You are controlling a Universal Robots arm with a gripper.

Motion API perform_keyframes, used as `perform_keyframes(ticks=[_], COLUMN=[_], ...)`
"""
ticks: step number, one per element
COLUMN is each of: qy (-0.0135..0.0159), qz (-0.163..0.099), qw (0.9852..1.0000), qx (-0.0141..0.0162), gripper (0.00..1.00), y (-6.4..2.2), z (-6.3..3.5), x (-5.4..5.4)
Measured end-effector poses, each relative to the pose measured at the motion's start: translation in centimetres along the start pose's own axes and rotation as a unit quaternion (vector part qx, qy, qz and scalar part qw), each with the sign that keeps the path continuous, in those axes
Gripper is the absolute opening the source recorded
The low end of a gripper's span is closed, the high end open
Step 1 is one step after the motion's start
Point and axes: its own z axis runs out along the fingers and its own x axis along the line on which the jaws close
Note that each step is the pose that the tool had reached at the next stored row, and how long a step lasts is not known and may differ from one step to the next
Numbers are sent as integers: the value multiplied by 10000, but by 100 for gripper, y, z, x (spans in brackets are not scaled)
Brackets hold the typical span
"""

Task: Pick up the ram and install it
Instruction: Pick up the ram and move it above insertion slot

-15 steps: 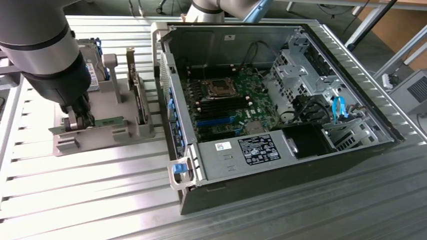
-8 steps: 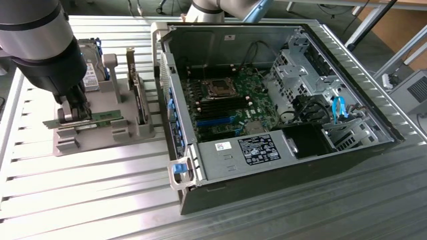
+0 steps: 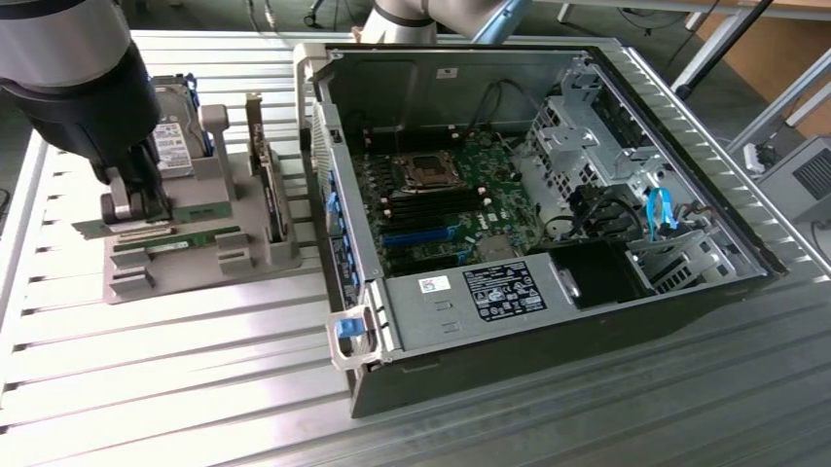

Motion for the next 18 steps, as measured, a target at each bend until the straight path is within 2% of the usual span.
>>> perform_keyframes(ticks=[6,18], qy=[0,-1], qz=[0,0], qw=[10000,10000], qx=[0,0], gripper=[11,11], y=[-4,-11], z=[-175,-434], x=[-12,-29])
